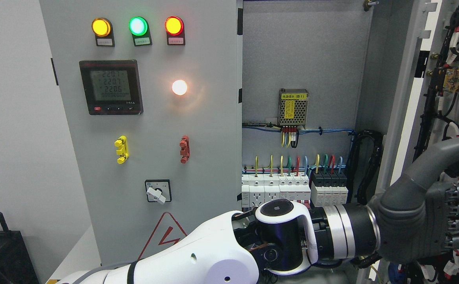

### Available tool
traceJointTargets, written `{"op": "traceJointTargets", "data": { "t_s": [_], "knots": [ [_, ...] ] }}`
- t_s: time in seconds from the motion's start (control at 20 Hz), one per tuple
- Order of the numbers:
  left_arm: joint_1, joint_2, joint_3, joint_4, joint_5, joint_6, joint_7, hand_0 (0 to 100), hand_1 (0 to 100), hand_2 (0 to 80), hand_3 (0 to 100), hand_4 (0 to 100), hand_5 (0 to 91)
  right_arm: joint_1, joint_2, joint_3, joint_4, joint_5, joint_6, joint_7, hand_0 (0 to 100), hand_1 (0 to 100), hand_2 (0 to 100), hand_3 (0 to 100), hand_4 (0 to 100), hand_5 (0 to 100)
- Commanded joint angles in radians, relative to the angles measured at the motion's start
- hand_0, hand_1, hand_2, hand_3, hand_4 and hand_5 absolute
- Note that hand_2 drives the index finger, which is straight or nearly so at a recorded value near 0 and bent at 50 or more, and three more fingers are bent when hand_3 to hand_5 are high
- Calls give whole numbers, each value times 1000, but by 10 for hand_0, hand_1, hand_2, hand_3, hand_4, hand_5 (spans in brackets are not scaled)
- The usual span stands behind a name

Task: Open door with both hands
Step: 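Keep pressing the door open with the left hand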

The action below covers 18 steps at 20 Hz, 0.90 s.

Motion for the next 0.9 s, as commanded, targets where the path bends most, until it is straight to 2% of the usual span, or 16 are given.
{"op": "traceJointTargets", "data": {
  "t_s": [0.0,0.85],
  "knots": [
    [1,-31,-9,4,-2,0,2,0,0,0,0,43,0,0,-1,-1,-1,0,0,0,0,0,0,0,0,0],
    [4,-33,-11,13,-11,1,8,0,0,0,0,43,0,0,-1,0,1,0,0,0,0,0,0,0,0,0]
  ]
}}
